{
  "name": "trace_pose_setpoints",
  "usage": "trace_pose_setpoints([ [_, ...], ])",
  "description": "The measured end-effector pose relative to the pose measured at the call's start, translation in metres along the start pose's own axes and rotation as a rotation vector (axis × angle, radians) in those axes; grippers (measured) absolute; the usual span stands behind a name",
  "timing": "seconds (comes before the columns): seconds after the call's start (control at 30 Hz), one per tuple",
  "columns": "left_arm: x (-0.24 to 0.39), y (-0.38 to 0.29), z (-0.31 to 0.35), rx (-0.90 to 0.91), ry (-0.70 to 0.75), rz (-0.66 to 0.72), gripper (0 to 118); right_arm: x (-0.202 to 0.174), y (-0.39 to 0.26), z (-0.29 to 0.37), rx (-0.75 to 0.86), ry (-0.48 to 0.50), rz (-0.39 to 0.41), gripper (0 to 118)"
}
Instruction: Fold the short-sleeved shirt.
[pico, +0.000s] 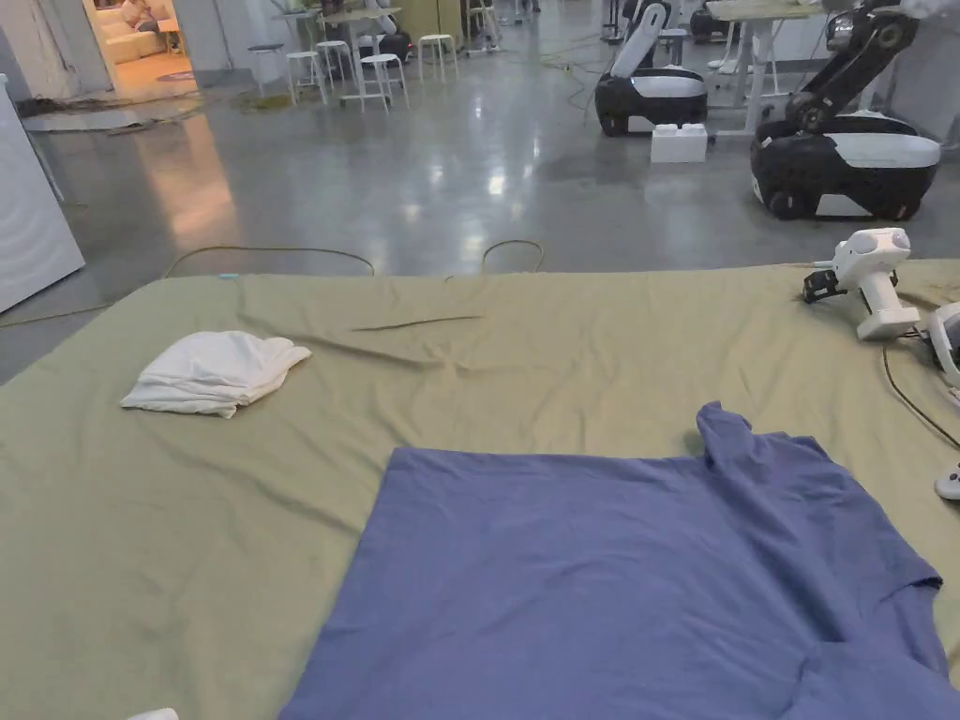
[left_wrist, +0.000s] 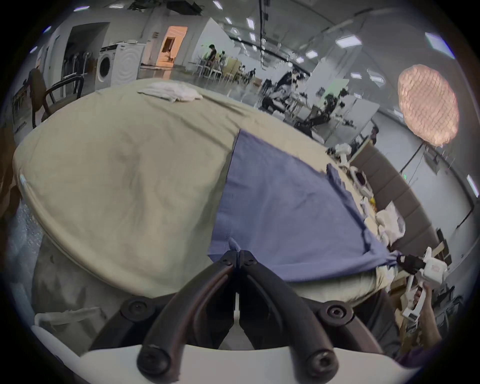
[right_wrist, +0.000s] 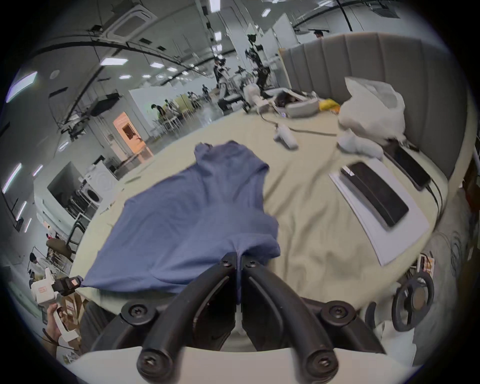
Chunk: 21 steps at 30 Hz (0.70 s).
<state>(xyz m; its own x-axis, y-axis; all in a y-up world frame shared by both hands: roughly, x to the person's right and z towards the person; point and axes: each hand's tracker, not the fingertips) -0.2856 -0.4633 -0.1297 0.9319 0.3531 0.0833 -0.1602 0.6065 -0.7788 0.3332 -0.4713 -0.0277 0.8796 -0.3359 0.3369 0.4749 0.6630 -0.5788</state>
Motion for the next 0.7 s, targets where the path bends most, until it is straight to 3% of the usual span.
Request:
trace_pose_setpoints([
  [0.07, -0.009, -0.001, -0.011, -0.032, 0.009, -0.053, 2, -0.003, -0.007, -0.002, -0.023, -0.009, 0.012, 2],
  [0.1, -0.007, -0.001, -0.014, -0.037, 0.025, -0.077, 9, -0.005, -0.009, -0.003, -0.045, -0.013, 0.025, 2],
  [0.13, -0.004, 0.000, -0.016, -0.045, 0.057, -0.091, 24, -0.002, -0.009, -0.008, -0.065, -0.027, 0.038, 3],
  [0.17, -0.008, 0.003, -0.020, -0.067, 0.085, -0.093, 57, -0.003, -0.011, -0.011, -0.079, -0.069, 0.062, 20],
  [0.2, -0.010, 0.005, -0.024, -0.082, 0.085, -0.092, 80, -0.004, -0.012, -0.014, -0.105, -0.091, 0.081, 48],
  [0.23, -0.009, 0.006, -0.022, -0.072, 0.091, -0.086, 91, -0.003, -0.013, -0.017, -0.122, -0.088, 0.083, 78],
  [0.27, -0.007, 0.008, -0.017, -0.053, 0.104, -0.086, 93, -0.001, -0.012, -0.018, -0.142, -0.078, 0.080, 96],
  [0.4, 0.020, 0.025, 0.028, 0.192, 0.111, -0.188, 93, -0.012, 0.009, 0.008, -0.015, -0.051, 0.100, 95],
  [0.57, 0.093, 0.029, 0.115, 0.632, 0.184, -0.382, 93, -0.057, 0.047, 0.066, 0.331, 0.028, 0.204, 95],
  [0.7, 0.140, 0.018, 0.160, 0.864, 0.225, -0.419, 93, -0.105, 0.061, 0.119, 0.597, 0.103, 0.331, 95],
])
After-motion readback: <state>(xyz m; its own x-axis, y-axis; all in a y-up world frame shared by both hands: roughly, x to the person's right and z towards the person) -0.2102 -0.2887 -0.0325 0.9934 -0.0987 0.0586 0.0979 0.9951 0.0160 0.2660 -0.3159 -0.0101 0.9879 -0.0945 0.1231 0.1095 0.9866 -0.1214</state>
